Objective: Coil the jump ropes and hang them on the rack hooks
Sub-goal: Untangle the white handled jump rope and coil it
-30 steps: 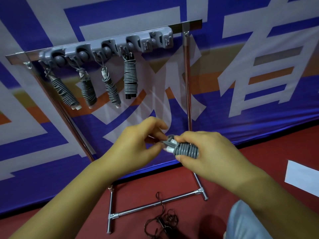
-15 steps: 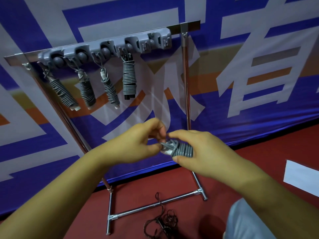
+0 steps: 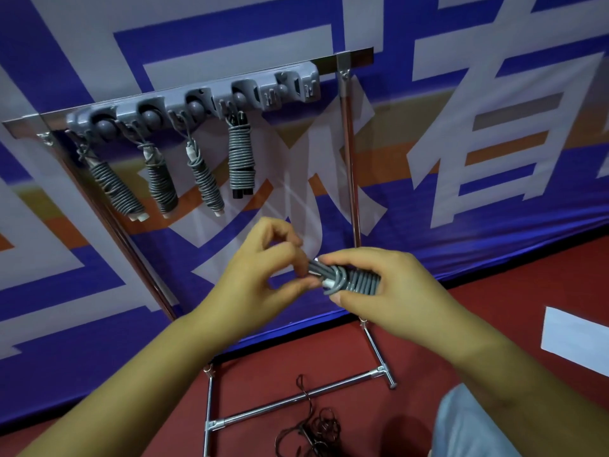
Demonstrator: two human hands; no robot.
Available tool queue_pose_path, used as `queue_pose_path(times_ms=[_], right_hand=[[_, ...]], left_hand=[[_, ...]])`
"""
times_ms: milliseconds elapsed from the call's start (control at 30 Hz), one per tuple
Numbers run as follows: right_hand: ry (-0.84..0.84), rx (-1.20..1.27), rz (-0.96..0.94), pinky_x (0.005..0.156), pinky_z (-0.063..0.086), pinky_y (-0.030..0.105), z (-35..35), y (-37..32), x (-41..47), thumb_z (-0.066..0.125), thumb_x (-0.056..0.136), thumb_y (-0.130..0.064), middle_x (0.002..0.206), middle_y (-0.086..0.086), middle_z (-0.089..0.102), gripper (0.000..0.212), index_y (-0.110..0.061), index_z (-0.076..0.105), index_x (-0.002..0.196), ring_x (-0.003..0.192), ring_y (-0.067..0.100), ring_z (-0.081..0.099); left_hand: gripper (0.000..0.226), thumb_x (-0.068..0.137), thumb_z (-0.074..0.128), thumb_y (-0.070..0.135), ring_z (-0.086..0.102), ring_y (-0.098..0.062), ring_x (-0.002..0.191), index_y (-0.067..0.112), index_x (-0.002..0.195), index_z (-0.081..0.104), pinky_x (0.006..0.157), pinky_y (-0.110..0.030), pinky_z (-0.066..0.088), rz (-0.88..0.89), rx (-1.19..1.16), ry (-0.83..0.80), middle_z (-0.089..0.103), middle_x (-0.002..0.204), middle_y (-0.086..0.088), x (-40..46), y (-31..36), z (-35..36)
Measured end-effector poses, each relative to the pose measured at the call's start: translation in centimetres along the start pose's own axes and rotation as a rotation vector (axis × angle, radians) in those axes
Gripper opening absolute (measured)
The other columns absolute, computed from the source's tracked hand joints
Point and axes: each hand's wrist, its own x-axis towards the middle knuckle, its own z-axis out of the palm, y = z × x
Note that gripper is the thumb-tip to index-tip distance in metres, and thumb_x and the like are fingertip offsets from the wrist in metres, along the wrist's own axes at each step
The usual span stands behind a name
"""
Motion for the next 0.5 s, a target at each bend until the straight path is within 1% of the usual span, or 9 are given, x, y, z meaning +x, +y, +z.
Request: queue_pose_path(times_ms=[67,133,167,233,300,367,400,467,500], right_hand=[[-0.009,0.037,0.014,0.071,0.047,0.012,-0.2,0.1,0.1,0.075,0.078,-0.015,0.094,-0.022,0.067,0.041,-0.036,0.067,0.113,0.087,-0.004,0.063],[-0.021,0.086,0.029,0.068,0.047,0.012,-0.4,0.0,0.2,0.074,0.079,-0.013,0.090,-0.027,0.067,0.042,-0.040,0.067,0.110,0.082,-0.004,0.063],[-0.029,0.115,0.031,0.069,0.049,0.013,-0.4,0.0,0.2,0.074,0.079,-0.011,0.091,-0.027,0.067,0.043,-0.042,0.066,0.108,0.082,-0.003,0.064],[-0.042,0.174,0.039,0.074,0.054,0.020,-0.4,0.0,0.1,0.074,0.079,-0.010,0.095,-0.022,0.069,0.044,-0.045,0.066,0.104,0.084,0.006,0.067],[-0.026,0.234,0.059,0.075,0.058,0.030,-0.3,0.2,0.3,0.074,0.079,-0.011,0.097,-0.014,0.071,0.044,-0.046,0.067,0.104,0.079,0.016,0.068],[0.044,0.312,0.077,0.072,0.058,0.033,-0.2,0.5,0.6,0.073,0.080,-0.011,0.096,-0.012,0.072,0.043,-0.045,0.067,0.106,0.075,0.016,0.068],[0.082,0.351,0.074,0.074,0.058,0.029,-0.2,0.7,0.7,0.073,0.080,-0.010,0.097,-0.012,0.073,0.044,-0.045,0.067,0.107,0.081,0.012,0.069],[0.137,0.400,0.059,0.084,0.051,0.017,0.0,1.0,0.9,0.073,0.080,-0.009,0.102,-0.015,0.070,0.049,-0.047,0.062,0.109,0.099,-0.001,0.065],[0.151,0.414,0.062,0.088,0.048,0.016,0.0,1.1,1.0,0.073,0.080,-0.009,0.105,-0.015,0.069,0.052,-0.049,0.059,0.110,0.104,-0.002,0.062]], left_hand=[[0.015,0.083,0.066,0.034,0.052,-0.003,0.095,0.022,0.091,0.061,0.084,-0.013,0.042,0.051,0.067,-0.013,0.044,0.107,0.004,-0.3,0.1,0.2],[0.022,0.084,0.066,0.035,0.052,-0.006,0.093,0.019,0.099,0.064,0.084,-0.013,0.042,0.081,0.113,-0.051,0.046,0.108,0.003,-0.4,0.0,0.1],[0.023,0.085,0.065,0.034,0.053,-0.008,0.093,0.018,0.102,0.064,0.083,-0.015,0.043,0.093,0.135,-0.060,0.046,0.108,0.002,-0.3,-0.1,0.0],[0.019,0.088,0.062,0.028,0.054,-0.010,0.090,0.018,0.103,0.064,0.079,-0.017,0.045,0.114,0.173,-0.036,0.048,0.106,0.001,-0.2,-0.1,-0.1],[0.015,0.088,0.061,0.023,0.053,-0.007,0.088,0.014,0.099,0.068,0.076,-0.014,0.043,0.104,0.154,0.023,0.050,0.103,0.001,0.0,0.1,-0.2],[0.017,0.086,0.061,0.023,0.052,-0.003,0.088,0.011,0.092,0.070,0.078,-0.011,0.040,0.040,0.093,0.072,0.051,0.098,0.004,0.2,0.7,-0.3],[0.017,0.086,0.060,0.024,0.051,-0.003,0.088,0.011,0.090,0.070,0.079,-0.011,0.040,0.004,0.058,0.076,0.051,0.096,0.005,0.3,1.0,-0.3],[0.015,0.086,0.058,0.025,0.052,-0.005,0.087,0.013,0.087,0.066,0.079,-0.011,0.040,-0.049,-0.016,0.054,0.051,0.096,0.006,0.3,1.6,-0.3],[0.013,0.085,0.057,0.025,0.053,-0.007,0.087,0.015,0.086,0.065,0.079,-0.011,0.041,-0.068,-0.054,0.038,0.050,0.095,0.007,0.3,1.8,-0.3]])
